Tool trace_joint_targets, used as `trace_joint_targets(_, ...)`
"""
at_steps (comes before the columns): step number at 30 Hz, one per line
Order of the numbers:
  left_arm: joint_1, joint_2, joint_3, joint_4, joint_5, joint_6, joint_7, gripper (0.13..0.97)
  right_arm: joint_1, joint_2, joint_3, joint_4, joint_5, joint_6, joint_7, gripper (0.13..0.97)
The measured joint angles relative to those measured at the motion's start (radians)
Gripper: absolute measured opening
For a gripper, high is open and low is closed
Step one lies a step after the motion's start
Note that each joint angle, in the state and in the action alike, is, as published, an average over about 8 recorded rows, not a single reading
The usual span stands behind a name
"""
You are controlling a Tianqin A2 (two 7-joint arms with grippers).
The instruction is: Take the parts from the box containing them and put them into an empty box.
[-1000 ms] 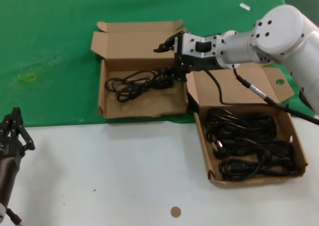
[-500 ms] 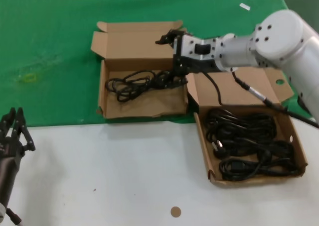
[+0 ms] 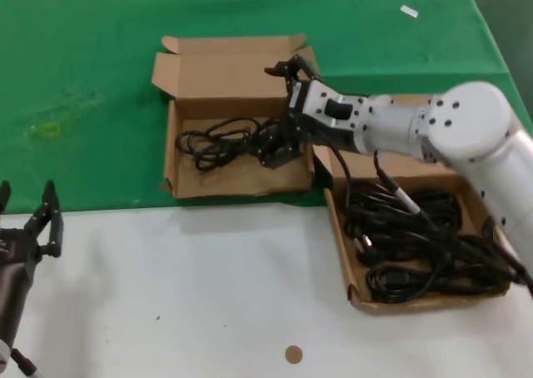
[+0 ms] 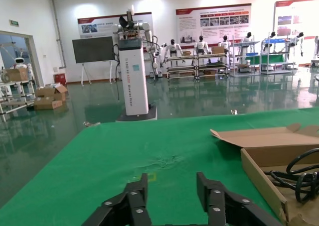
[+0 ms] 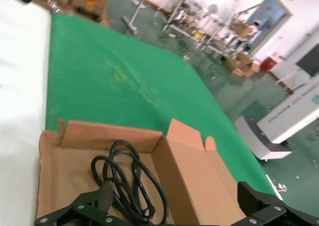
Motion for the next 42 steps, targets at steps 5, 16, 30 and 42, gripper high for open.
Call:
trace_joint_targets(5, 0.000, 0.000, 0.000, 0.000, 0.000, 0.000, 0.000, 0.376, -0.077, 0.003, 0.036, 0.060, 0.035, 0.053, 0.014, 0.859)
trace_joint_targets(16, 0.000, 0.000, 0.000, 0.000, 0.000, 0.000, 0.000, 0.594, -0.247, 0.009, 0.114, 0.191, 0.111, 0.170, 0.045, 0.950)
trace_joint_targets(30, 0.000, 0.000, 0.000, 0.000, 0.000, 0.000, 0.000, 0.836, -0.463, 0.017, 0.214, 0.358, 0.209, 0.320, 0.085, 0.966)
trace_joint_targets(42, 0.000, 0.000, 0.000, 0.000, 0.000, 0.000, 0.000, 0.951, -0.649, 0.024, 0.299, 0.502, 0.293, 0.448, 0.118, 0.966)
